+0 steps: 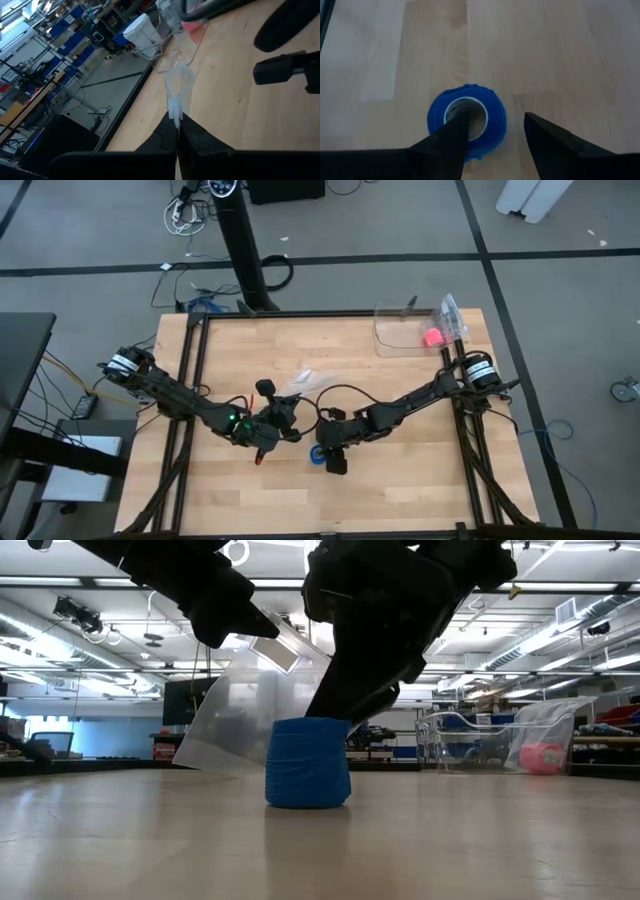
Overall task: Roll bandage
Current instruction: Put the blue bandage into the transparent zip bag
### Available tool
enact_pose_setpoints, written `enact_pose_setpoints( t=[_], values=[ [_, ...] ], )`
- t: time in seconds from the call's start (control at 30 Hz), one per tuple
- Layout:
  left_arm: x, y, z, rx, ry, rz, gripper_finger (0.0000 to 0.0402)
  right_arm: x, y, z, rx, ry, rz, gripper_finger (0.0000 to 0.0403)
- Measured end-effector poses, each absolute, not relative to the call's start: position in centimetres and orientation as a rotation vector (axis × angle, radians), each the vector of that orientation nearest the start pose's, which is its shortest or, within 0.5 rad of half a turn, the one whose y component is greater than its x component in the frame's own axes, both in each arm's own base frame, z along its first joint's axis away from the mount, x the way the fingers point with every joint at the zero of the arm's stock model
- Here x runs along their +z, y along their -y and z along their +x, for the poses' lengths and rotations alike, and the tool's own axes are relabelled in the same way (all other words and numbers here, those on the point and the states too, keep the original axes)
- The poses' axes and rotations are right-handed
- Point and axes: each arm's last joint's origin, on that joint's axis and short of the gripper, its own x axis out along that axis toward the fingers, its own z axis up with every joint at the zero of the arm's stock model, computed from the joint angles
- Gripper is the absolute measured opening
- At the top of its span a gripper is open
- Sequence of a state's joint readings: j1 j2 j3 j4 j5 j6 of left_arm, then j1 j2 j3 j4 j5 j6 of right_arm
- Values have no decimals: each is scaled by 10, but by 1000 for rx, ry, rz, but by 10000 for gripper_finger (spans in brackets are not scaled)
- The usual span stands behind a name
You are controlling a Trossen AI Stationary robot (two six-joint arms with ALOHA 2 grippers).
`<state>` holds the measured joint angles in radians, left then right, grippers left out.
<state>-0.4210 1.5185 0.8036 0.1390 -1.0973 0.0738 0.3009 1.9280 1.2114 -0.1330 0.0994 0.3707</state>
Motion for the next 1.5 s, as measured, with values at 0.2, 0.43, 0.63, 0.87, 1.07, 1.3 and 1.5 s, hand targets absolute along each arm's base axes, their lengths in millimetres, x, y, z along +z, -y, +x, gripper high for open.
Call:
enact_pose_setpoints(
  t=[0.2,0.43,0.63,0.87,1.07,1.3,1.5],
  values=[
    [208,98,283,641,-448,470,2,156,-113,388,40,-862,203,149],
    [208,99,283,629,-444,452,2,164,-119,379,78,-869,51,16],
    [207,100,284,575,-440,393,2,232,-130,337,-186,-736,-184,18],
    [212,103,287,530,-396,344,2,289,-126,306,-394,-541,-370,8],
    [214,104,289,502,-373,332,2,280,-113,310,-475,-583,-460,8],
    [215,104,290,498,-368,332,2,273,-105,314,-542,-597,-464,8],
    [219,105,291,492,-321,283,2,268,-100,318,-522,-621,-451,8]
  ],
)
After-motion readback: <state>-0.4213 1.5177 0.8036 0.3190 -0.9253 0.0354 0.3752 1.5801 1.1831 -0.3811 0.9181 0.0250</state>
